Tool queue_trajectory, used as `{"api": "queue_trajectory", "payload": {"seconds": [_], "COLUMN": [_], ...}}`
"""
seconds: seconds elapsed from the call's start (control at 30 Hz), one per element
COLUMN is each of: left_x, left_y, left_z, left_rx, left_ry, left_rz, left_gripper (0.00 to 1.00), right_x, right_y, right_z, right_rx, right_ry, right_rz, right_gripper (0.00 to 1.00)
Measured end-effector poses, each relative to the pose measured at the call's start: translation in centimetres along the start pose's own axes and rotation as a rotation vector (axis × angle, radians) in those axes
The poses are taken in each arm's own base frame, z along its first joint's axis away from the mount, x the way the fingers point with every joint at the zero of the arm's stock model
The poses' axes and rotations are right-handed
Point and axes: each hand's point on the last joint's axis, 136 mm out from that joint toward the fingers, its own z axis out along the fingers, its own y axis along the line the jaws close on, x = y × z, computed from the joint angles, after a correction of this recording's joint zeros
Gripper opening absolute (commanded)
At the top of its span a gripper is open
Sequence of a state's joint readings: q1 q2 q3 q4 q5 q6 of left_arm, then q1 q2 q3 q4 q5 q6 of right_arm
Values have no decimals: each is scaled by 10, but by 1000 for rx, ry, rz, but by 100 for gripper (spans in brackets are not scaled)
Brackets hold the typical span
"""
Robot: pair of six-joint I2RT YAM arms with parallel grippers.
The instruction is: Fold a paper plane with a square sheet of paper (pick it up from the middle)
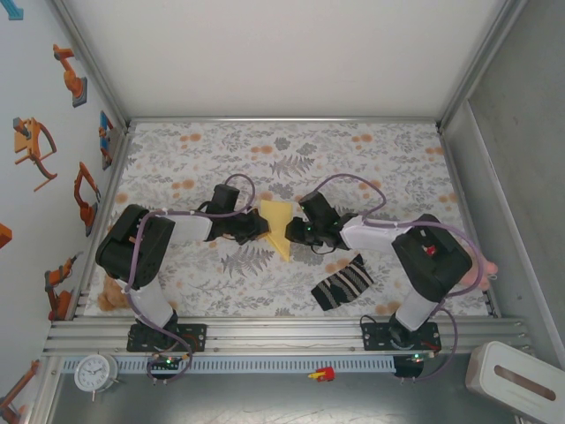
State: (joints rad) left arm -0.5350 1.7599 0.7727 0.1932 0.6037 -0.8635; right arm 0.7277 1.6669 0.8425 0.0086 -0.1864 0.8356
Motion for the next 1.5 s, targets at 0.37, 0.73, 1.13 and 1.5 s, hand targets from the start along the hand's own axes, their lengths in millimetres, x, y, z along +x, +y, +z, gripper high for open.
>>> {"api": "queue_trajectory", "payload": {"seconds": [0.37, 0.73, 1.13, 1.5], "left_x": [-30, -36, -34, -37], "left_y": [-7, -3, 6, 2], "left_z": [-41, -56, -49, -50], "left_rx": [-90, -201, -245, -239], "left_ry": [-216, -293, -276, -278], "left_rz": [-81, -206, -278, -284], "left_gripper": [6, 7, 8, 17], "right_x": [-24, 13, 22, 23], "right_y": [7, 55, 51, 45], "right_z": [-38, -1, 28, 34], "right_rx": [88, 62, 60, 82], "right_ry": [-152, -103, -64, -56], "right_rz": [-263, -661, -741, -767], "right_gripper": [37, 33, 30, 18]}}
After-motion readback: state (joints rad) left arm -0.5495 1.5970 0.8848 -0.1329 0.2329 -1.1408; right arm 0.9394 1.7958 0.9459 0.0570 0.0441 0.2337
